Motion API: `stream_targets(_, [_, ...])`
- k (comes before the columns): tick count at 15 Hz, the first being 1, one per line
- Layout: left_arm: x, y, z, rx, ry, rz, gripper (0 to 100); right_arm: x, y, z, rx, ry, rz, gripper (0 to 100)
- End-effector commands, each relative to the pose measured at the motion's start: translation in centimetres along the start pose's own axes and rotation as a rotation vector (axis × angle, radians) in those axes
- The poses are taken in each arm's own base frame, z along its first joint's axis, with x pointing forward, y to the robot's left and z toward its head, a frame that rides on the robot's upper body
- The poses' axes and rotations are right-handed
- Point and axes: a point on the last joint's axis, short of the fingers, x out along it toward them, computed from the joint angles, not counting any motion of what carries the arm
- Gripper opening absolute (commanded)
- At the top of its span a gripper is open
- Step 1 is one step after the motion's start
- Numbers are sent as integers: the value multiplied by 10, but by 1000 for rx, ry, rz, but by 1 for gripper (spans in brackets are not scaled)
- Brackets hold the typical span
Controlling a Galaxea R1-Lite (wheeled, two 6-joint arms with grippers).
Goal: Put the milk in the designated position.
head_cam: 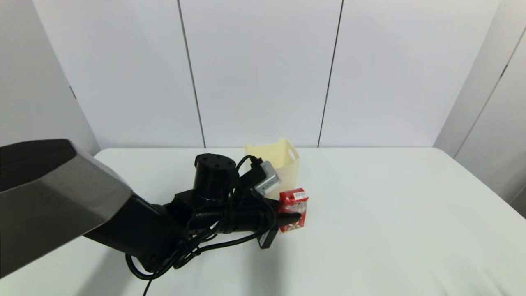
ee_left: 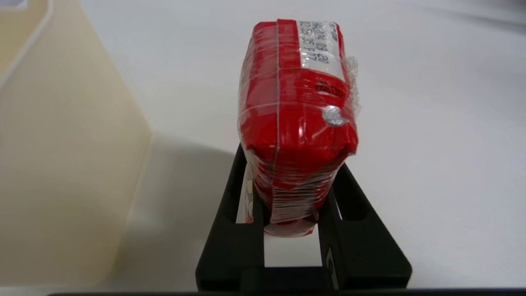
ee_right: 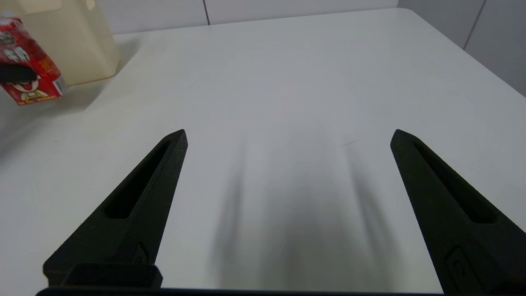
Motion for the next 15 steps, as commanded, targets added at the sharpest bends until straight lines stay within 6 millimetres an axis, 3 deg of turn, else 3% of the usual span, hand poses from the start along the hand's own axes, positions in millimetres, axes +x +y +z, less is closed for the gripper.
stream_targets(1, [10,3,-13,-16,21,-5,0,0,0,0,0,1,-1,100])
stream_targets(3, [12,5,-14,-20,25,-4,0,0,0,0,0,1,0,100])
stream_targets(4, [13,4,-15,-22,27,-6,100,0,0,0,0,2,0,100])
stream_targets(11, [12,6,-9,-27,14,-1,100,0,0,0,0,2,0,100])
stream_targets(15, [-15,1,16,-66,31,9,100,0,0,0,0,2,0,100])
